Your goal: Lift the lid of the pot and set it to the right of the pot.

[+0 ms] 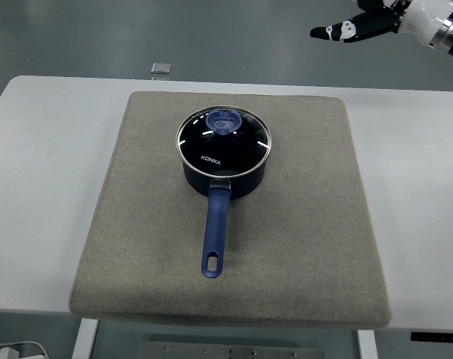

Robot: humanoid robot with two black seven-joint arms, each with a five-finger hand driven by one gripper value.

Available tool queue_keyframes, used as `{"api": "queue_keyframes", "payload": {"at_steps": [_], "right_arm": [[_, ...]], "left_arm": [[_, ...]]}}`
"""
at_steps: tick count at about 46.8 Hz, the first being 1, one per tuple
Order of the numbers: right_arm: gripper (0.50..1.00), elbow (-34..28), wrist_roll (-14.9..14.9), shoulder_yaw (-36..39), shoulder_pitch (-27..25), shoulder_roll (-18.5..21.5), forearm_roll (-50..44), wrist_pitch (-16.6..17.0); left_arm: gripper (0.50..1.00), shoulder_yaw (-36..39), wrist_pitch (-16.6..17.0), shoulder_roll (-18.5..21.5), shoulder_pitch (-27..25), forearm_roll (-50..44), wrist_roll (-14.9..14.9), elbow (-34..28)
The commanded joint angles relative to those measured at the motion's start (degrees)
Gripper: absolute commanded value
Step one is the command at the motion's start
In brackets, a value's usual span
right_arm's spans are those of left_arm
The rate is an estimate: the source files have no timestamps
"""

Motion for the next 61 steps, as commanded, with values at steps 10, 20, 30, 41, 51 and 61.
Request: {"api": "queue_keyframes", "payload": {"at_steps": [10, 20, 30, 41, 51, 61], "right_arm": [[0.903, 7.6, 0.0, 0.2, 1.1, -0.2, -9.6, -0.3], [0.903, 11.9, 0.0, 0.7, 1.9, 0.2, -18.3, -1.1], [0.903, 14.6, 0.0, 0.8, 2.2, 0.9, -25.2, -3.5], [0.903, 15.9, 0.0, 0.3, 2.8, 1.2, -31.3, -5.8], [0.903, 16.1, 0.0, 0.0, 2.3, 2.9, -35.5, -8.3], [0.903, 16.1, 0.0, -1.3, 2.2, 4.6, -39.3, -11.6]], "left_arm": [[1.000, 0.0, 0.0, 0.0, 0.0, 0.0, 0.0, 0.0], [1.000, 0.0, 0.0, 0.0, 0.0, 0.0, 0.0, 0.0], [1.000, 0.0, 0.0, 0.0, 0.0, 0.0, 0.0, 0.0], [1.000, 0.0, 0.0, 0.0, 0.0, 0.0, 0.0, 0.0], [1.000, 0.0, 0.0, 0.0, 0.0, 0.0, 0.0, 0.0], [1.000, 0.0, 0.0, 0.0, 0.0, 0.0, 0.0, 0.0]]}}
